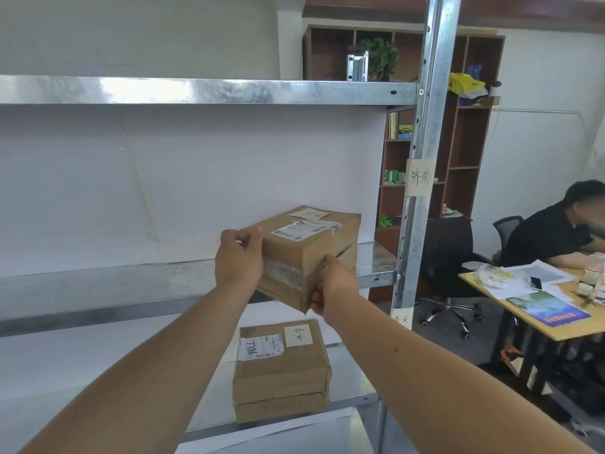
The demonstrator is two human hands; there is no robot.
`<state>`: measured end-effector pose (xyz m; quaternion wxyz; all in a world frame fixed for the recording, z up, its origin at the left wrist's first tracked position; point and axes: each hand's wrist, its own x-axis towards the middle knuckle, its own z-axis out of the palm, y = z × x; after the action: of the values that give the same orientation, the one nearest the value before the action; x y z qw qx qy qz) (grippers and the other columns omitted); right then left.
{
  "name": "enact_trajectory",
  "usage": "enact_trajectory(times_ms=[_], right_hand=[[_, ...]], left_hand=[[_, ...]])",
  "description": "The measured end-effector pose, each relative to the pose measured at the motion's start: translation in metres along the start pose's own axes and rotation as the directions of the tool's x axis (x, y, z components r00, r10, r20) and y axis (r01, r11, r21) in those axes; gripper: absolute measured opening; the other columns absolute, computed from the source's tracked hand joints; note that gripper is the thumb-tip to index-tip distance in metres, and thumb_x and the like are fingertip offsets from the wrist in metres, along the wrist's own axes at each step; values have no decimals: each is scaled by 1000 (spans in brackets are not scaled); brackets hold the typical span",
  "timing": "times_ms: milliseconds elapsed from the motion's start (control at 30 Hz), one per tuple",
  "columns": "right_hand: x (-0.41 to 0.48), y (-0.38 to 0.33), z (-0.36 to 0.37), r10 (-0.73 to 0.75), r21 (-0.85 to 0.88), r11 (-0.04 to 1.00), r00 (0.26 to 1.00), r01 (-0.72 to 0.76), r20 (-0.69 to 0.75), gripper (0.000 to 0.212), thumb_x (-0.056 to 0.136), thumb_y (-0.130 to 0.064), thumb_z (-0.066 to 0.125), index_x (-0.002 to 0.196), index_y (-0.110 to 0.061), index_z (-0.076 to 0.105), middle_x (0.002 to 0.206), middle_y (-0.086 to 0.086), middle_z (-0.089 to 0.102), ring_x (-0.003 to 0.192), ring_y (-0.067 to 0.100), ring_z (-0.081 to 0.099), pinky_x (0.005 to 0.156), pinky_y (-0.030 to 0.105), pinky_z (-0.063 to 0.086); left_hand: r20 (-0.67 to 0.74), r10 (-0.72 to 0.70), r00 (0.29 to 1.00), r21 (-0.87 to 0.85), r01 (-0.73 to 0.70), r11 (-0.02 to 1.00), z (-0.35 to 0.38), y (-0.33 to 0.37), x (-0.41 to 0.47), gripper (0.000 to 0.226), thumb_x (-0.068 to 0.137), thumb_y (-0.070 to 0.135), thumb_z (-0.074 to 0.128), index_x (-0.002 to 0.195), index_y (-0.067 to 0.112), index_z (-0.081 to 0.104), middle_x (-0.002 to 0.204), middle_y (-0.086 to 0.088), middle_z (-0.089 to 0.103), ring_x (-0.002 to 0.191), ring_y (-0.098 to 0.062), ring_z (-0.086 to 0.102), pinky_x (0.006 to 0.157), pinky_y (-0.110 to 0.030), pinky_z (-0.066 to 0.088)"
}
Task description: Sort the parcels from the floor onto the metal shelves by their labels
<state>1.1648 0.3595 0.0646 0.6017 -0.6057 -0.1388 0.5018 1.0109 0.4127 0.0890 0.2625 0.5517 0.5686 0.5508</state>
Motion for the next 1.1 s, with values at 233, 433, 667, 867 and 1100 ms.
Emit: enact_trajectory(times_ms=[233, 433, 667, 867, 1100], right_hand=[[-18, 22, 33, 18, -34, 999, 979, -11, 204, 23, 97, -30, 67, 87, -10, 72, 61, 6, 66, 38, 18, 50, 44, 21, 46], [-14, 0, 32, -332, -27, 943, 943, 331, -36, 10, 92, -16, 67, 83, -19, 66, 83, 5, 69, 75, 25, 63, 63, 33, 52], [10, -27, 15, -674, -579, 651, 725, 491, -143, 86, 92, -54, 77, 162, -24, 37, 164, 9, 44, 148, 35, 47, 119, 58, 44], [16, -26, 16, -559, -359, 768, 829, 530, 30, 105, 96, -35, 79, 172, -38, 7, 169, 10, 38, 146, 40, 52, 105, 54, 55], [22, -16, 11, -577, -411, 718, 811, 561, 98, 98, 99, -29, 71, 172, -42, 7, 164, 5, 45, 140, 35, 57, 98, 49, 60]], left_hand=[[48, 268, 962, 181, -272, 945, 0, 14, -27, 80, 73, 80, 59, 138, 36, 48, 153, 7, 41, 131, -20, 55, 98, -45, 55], [93, 374, 923, 329, -383, 863, -16, 2, -10, 70, 87, 30, 69, 150, 33, 40, 170, 4, 26, 145, -29, 49, 99, -50, 58], [-9, 372, 928, 487, -321, 813, -21, -9, 1, 54, 97, 20, 66, 147, 26, 48, 157, -12, 39, 131, -37, 52, 94, -47, 59], [17, 386, 922, 506, -341, 792, -14, -11, 2, 29, 93, 4, 65, 117, 19, 68, 131, -12, 53, 112, -34, 57, 76, -38, 53], [7, 383, 924, 474, -341, 812, -9, -15, -5, 25, 90, 19, 70, 114, 23, 65, 136, -7, 50, 120, -33, 54, 90, -43, 58]])
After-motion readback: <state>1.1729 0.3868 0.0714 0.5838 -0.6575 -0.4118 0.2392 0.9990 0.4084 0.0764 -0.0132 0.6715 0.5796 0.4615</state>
